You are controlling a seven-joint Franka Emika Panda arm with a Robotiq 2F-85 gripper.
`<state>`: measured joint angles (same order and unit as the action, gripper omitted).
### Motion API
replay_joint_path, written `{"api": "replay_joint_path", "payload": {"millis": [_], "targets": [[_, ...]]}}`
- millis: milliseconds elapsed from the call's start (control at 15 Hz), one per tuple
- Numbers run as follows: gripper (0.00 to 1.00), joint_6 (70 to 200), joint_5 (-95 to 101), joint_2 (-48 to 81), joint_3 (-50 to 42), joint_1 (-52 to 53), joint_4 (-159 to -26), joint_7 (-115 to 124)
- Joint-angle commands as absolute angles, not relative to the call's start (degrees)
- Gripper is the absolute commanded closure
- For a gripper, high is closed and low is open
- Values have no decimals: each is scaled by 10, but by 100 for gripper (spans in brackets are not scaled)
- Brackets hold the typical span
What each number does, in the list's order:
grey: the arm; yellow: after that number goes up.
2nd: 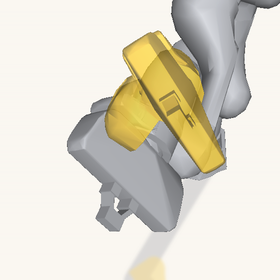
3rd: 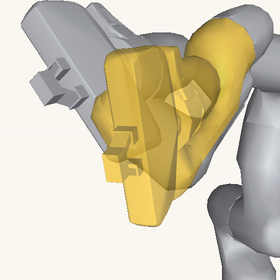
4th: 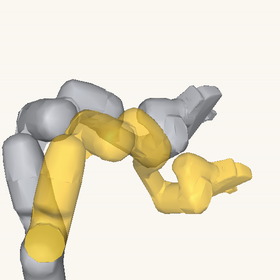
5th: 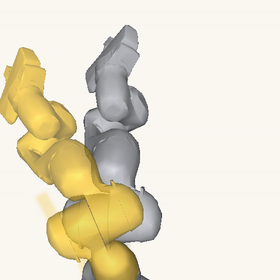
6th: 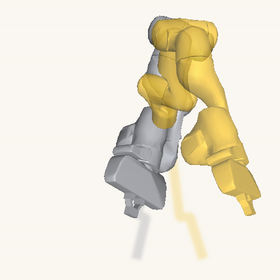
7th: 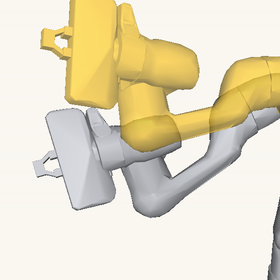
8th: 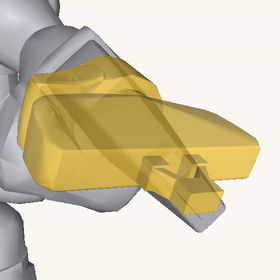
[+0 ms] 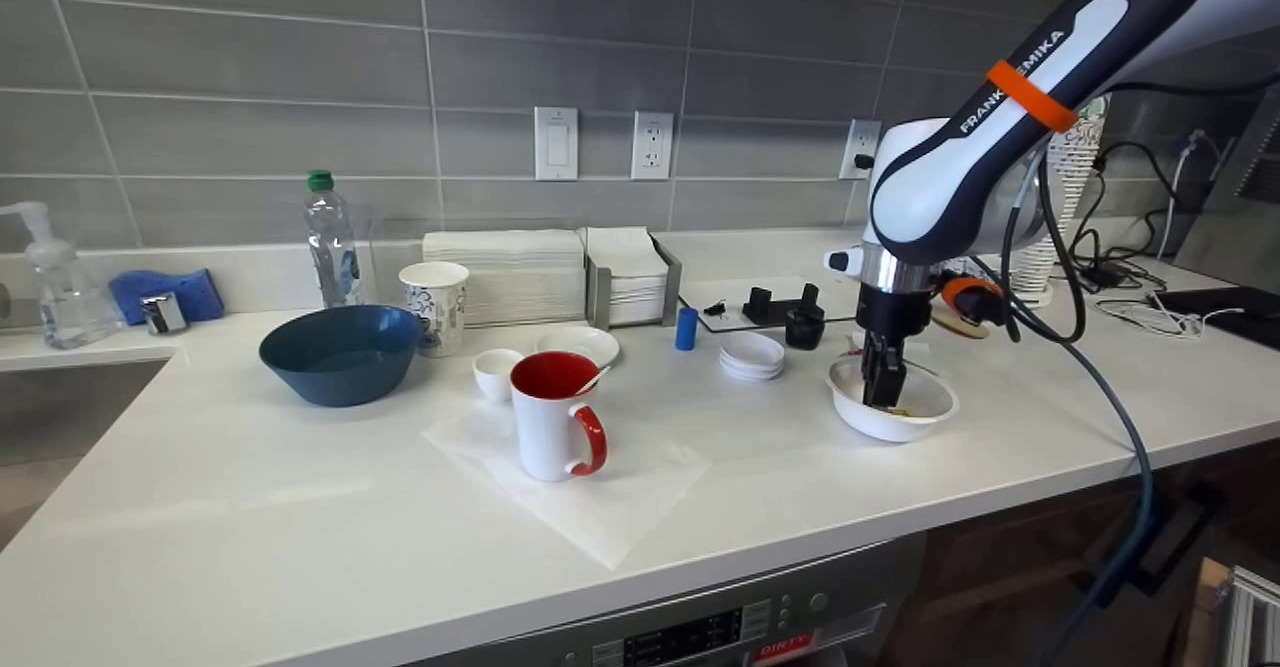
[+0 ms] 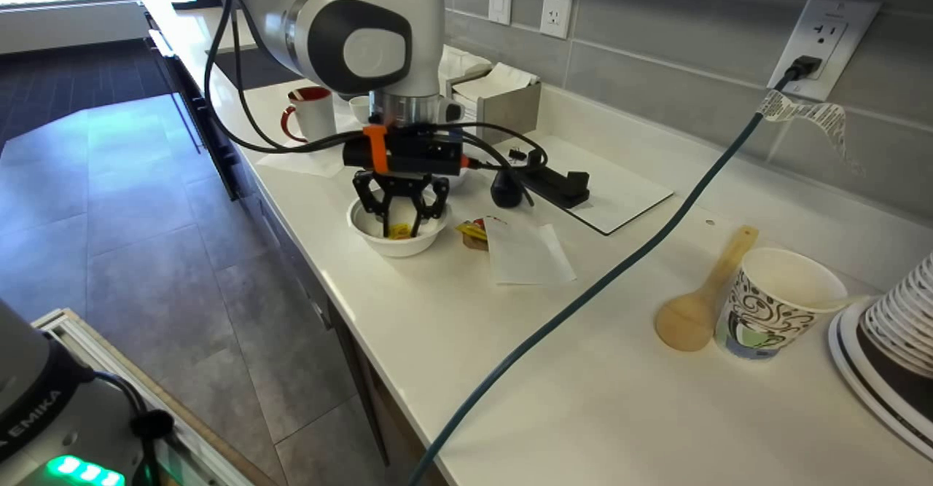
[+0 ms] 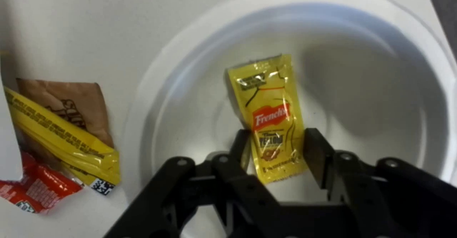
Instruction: Remove the yellow object from the bowl, then shift the bowl to the left
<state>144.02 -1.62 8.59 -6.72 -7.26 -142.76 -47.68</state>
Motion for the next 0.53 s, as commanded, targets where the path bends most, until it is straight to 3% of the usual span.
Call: {"api": "replay_joint_path", "payload": {"millis": [0, 133, 467], "targets": [[87, 1458, -16, 87, -57, -81, -1434, -469], [99, 1457, -19, 76, -56, -82, -1437, -473], [100, 1453, -25, 58, -54, -82, -1440, -480]]}}
